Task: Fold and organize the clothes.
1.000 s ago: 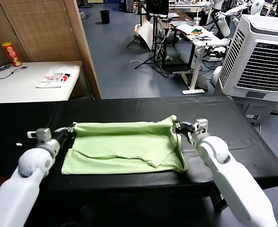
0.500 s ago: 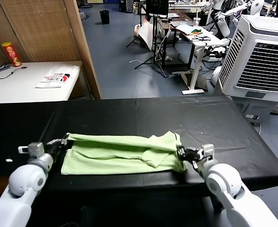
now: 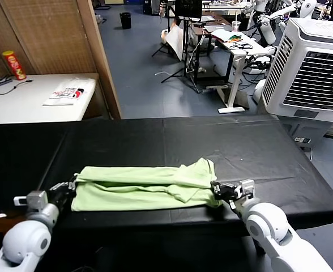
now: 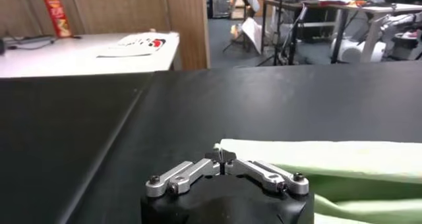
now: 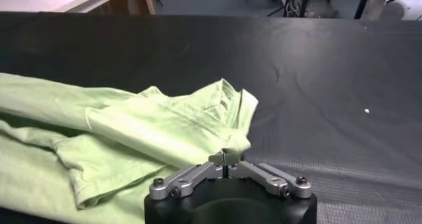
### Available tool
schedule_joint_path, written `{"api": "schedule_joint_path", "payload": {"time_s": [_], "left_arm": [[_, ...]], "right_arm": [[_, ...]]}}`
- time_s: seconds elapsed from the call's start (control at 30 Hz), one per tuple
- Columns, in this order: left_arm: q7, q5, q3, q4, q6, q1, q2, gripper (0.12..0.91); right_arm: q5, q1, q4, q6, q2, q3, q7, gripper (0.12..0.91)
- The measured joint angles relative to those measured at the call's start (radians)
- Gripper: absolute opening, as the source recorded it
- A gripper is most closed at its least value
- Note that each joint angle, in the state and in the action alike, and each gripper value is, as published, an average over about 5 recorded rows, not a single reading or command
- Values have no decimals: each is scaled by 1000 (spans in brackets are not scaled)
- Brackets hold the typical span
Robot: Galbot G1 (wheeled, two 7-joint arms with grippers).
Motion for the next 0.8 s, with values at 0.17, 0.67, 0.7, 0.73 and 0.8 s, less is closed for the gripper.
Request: {"api": "schedule_joint_path", "payload": {"time_s": [0.17,0.67,0.7,0.73,0.8], "left_arm": [[-3,14,-3,-40,22,38,-21,254],[-78,-164,-12,2,9,-42,-24,796],[-80,-177,-4,21,11,-63,-25,797],[-79,-187,5,41,14,-85,-27,797],[-77,-198,23,81,20,-125,-30,798]], "right_arm": [[5,-9,30,-3,-18,12,-5,509],[-130,140,-71,107,64,9,-24,798],[-141,156,-94,108,78,2,-27,798],[-152,172,-117,108,93,-6,-30,798],[-177,201,-165,108,122,-22,-41,798]]}}
